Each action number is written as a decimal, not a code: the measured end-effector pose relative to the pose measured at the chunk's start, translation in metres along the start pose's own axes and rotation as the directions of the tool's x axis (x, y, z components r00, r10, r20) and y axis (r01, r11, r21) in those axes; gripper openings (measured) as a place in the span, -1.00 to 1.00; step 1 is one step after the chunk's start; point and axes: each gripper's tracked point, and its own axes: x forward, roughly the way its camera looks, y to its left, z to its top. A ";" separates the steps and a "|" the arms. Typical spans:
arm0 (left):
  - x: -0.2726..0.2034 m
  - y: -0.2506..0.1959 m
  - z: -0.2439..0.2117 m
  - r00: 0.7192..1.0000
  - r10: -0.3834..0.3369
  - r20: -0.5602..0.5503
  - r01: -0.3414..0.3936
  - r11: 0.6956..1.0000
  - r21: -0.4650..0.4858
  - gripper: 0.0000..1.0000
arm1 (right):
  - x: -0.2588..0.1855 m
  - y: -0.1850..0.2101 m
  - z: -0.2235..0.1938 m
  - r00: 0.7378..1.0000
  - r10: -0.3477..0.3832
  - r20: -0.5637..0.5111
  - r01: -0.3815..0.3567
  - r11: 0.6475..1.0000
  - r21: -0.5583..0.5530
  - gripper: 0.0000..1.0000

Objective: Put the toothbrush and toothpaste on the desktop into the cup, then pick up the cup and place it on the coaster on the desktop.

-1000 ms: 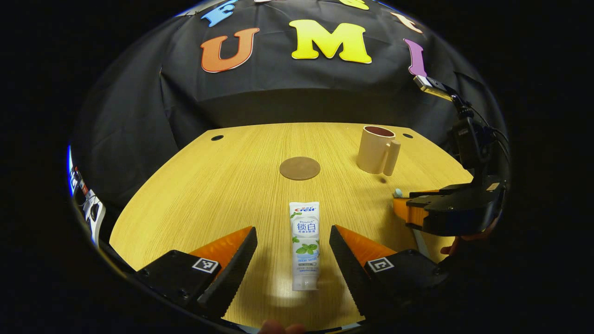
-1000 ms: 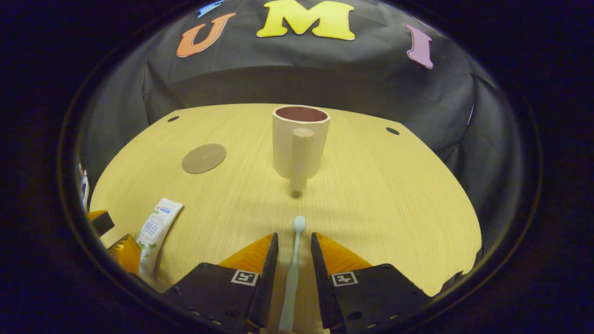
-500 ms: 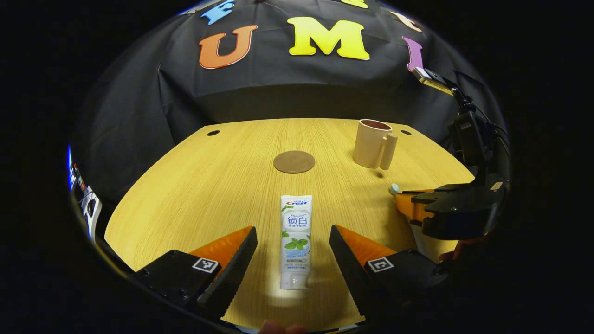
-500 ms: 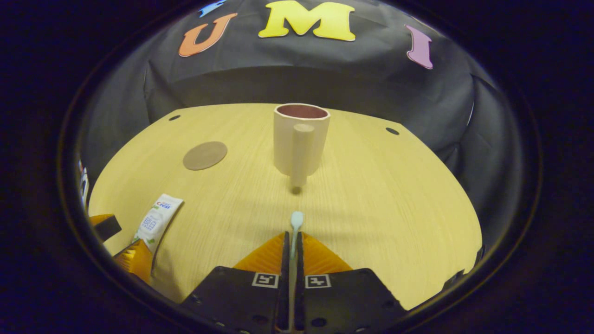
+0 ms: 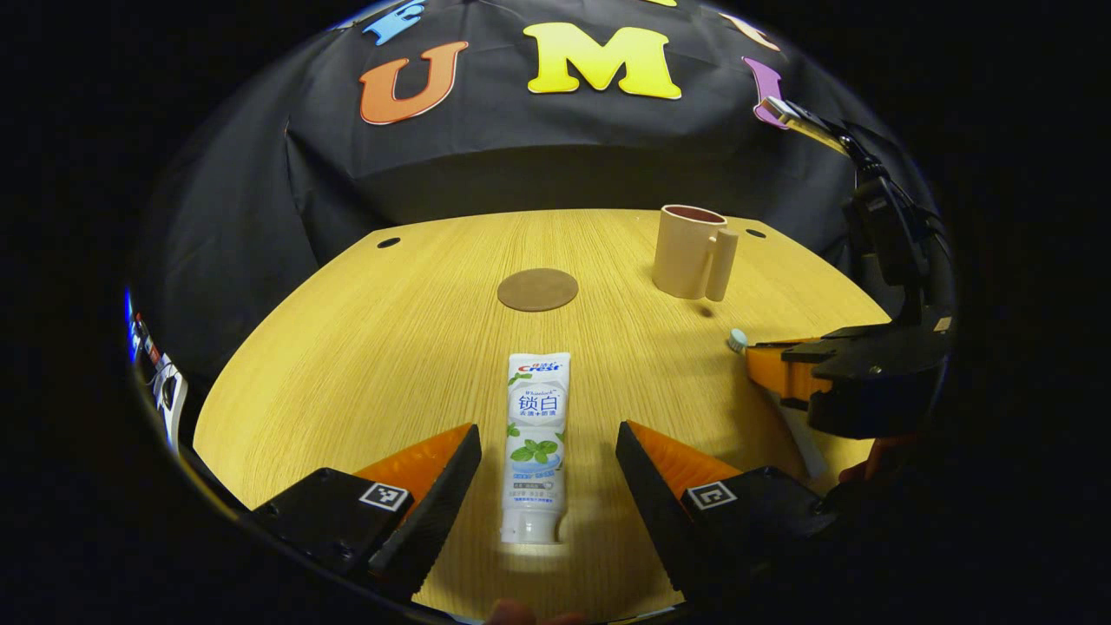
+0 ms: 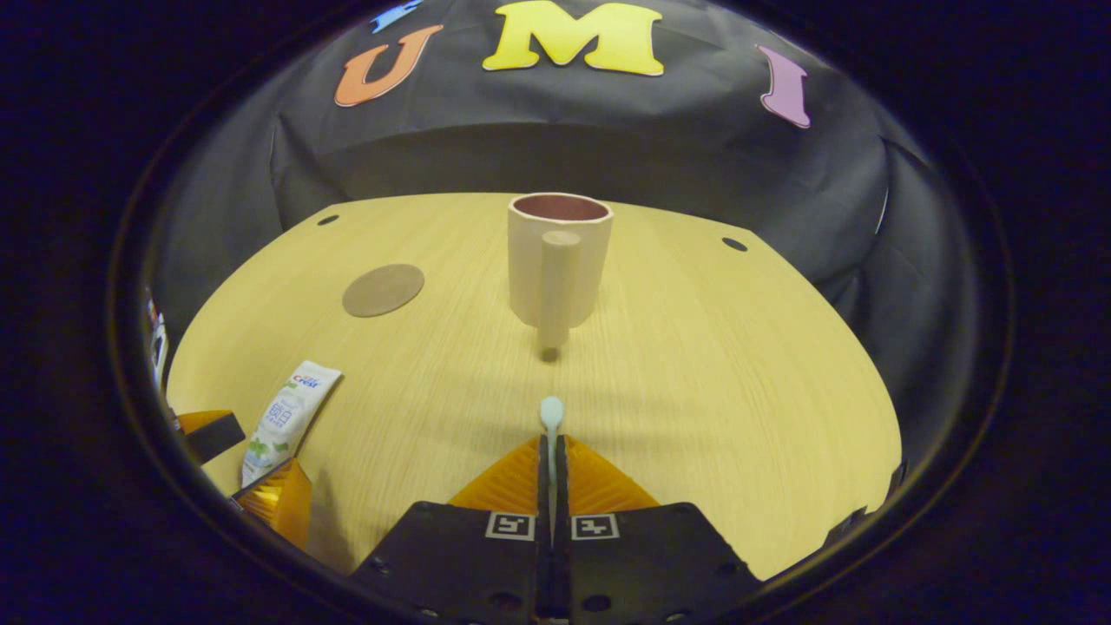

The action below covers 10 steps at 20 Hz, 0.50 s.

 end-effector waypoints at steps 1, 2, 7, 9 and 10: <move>0.002 -0.001 -0.002 1.000 0.000 -0.010 0.000 1.000 0.003 1.00 | -0.001 -0.001 0.001 1.000 0.000 0.003 0.000 1.000 0.002 -0.99; 0.005 0.000 -0.004 1.000 0.003 -0.021 -0.003 1.000 0.007 1.00 | -0.003 -0.003 0.003 1.000 0.001 0.008 -0.001 1.000 0.005 -0.99; 0.010 0.001 -0.009 0.999 0.006 -0.052 -0.006 1.000 -0.004 0.80 | -0.008 -0.007 0.006 1.000 0.005 0.020 -0.005 1.000 0.020 -0.99; 0.008 0.002 -0.010 0.998 0.008 -0.055 -0.008 1.000 -0.008 0.70 | -0.010 -0.007 0.007 1.000 0.007 0.025 -0.007 1.000 0.025 -0.99; 0.009 0.001 -0.010 0.999 0.011 -0.053 -0.011 1.000 -0.010 0.70 | -0.011 -0.007 0.008 1.000 0.007 0.029 -0.008 1.000 0.025 -0.99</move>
